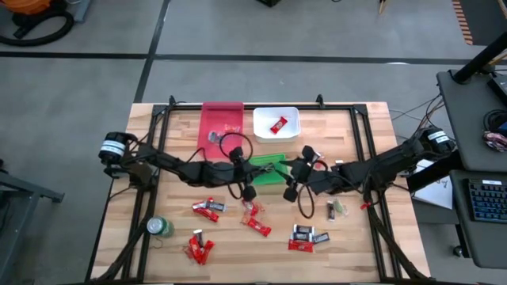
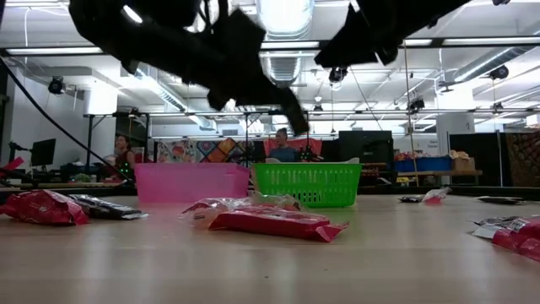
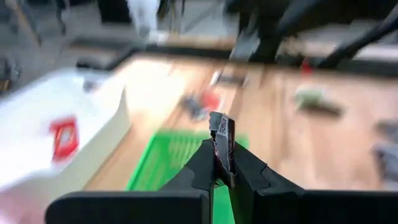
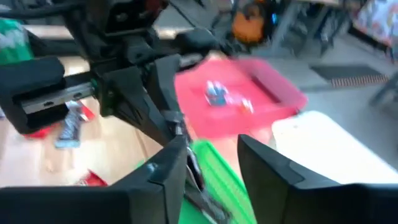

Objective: Sort candy
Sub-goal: Put the brown chocolate bar into the green bin

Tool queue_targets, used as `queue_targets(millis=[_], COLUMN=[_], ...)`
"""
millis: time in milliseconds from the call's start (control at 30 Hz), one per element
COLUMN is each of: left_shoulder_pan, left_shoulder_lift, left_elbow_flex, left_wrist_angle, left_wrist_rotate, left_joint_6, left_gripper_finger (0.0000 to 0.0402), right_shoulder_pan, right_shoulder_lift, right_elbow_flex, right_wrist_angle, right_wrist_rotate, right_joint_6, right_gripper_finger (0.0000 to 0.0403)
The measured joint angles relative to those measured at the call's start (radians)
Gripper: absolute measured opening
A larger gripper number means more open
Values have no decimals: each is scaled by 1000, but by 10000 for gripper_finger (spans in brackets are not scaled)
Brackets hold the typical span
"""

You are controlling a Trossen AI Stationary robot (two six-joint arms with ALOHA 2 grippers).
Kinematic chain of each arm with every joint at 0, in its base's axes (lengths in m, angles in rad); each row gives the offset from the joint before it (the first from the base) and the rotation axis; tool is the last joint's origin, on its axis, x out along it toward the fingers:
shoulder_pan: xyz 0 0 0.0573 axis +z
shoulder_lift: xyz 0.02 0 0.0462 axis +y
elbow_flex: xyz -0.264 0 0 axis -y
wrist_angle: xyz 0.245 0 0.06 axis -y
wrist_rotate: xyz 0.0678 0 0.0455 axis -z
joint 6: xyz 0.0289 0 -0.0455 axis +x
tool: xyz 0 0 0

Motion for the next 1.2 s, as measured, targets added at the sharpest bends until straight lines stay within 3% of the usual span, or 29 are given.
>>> queue_targets(millis=[167, 433, 767, 1000, 1200], left_shoulder_pan=[32, 61, 59, 61, 60], left_shoulder_lift=[0, 4, 125, 158, 166], left_elbow_flex=[5, 5, 81, 188, 259], left_wrist_angle=[-47, -76, -101, -298, -461], left_wrist_rotate=[-27, -54, -53, -54, -70], left_joint_6=[-41, -258, -417, -423, -423], left_gripper_finger=[13, 20, 21, 30, 79], right_shoulder_pan=[-8, -10, -20, -23, -23], right_shoulder_lift=[2, 4, 4, 4, 4], right_elbow_flex=[0, 0, 0, 0, 0], right_wrist_angle=[-12, -13, -16, -32, -37], right_wrist_rotate=[0, 0, 1, 2, 2], right_joint_6=[34, 40, 40, 40, 40], right_gripper_finger=[169, 172, 173, 173, 173])
